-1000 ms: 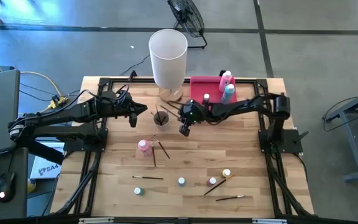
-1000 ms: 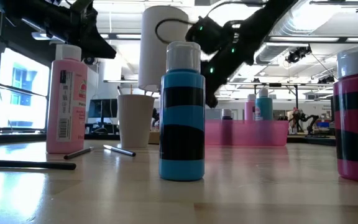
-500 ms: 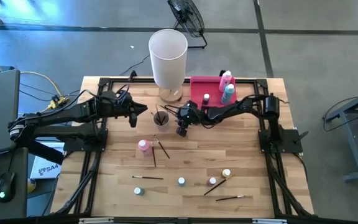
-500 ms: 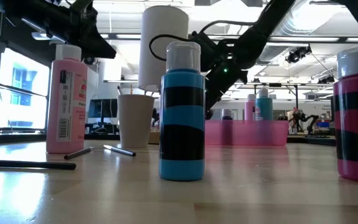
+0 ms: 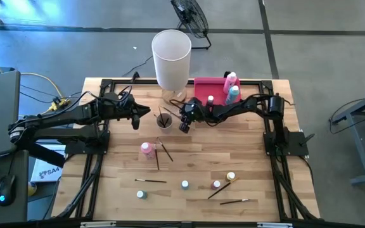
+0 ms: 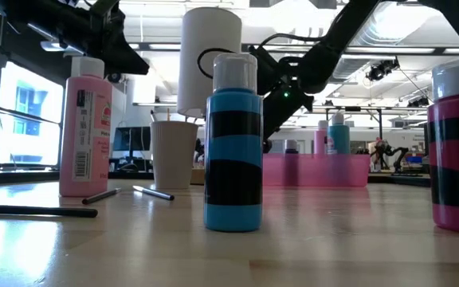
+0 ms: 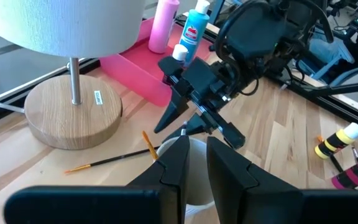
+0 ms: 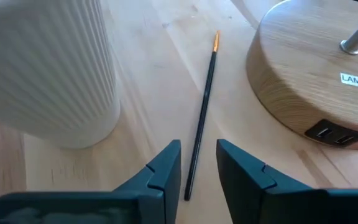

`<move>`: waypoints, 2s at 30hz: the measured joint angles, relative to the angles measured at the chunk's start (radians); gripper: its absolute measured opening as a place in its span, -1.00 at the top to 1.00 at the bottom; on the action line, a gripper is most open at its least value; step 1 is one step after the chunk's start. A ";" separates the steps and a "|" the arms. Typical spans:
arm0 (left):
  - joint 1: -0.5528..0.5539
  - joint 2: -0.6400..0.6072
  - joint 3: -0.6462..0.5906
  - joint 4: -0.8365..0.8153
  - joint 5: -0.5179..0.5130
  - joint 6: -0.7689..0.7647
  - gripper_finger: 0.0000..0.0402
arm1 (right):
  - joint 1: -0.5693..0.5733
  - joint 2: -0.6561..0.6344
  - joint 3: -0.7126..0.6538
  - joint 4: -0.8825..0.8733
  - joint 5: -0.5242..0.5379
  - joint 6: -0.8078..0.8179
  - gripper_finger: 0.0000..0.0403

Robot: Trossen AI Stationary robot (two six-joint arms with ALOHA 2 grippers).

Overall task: Pick & Place Paint Supplies
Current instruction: Put the golden paint brush into the white cup

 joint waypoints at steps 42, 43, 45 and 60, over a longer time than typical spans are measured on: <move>0.000 0.000 0.000 -0.055 0.017 0.000 0.73 | 0.065 0.068 0.130 -0.251 0.142 0.329 0.62; 0.000 0.000 0.000 -0.055 0.017 0.000 0.73 | 0.065 0.068 0.130 -0.257 0.140 0.330 0.64; 0.000 0.000 0.000 -0.055 0.016 0.000 0.73 | 0.064 0.067 0.130 -0.261 0.130 0.330 0.69; 0.000 0.000 0.000 -0.054 0.016 0.000 0.73 | 0.066 0.067 0.129 -0.290 0.119 0.316 0.97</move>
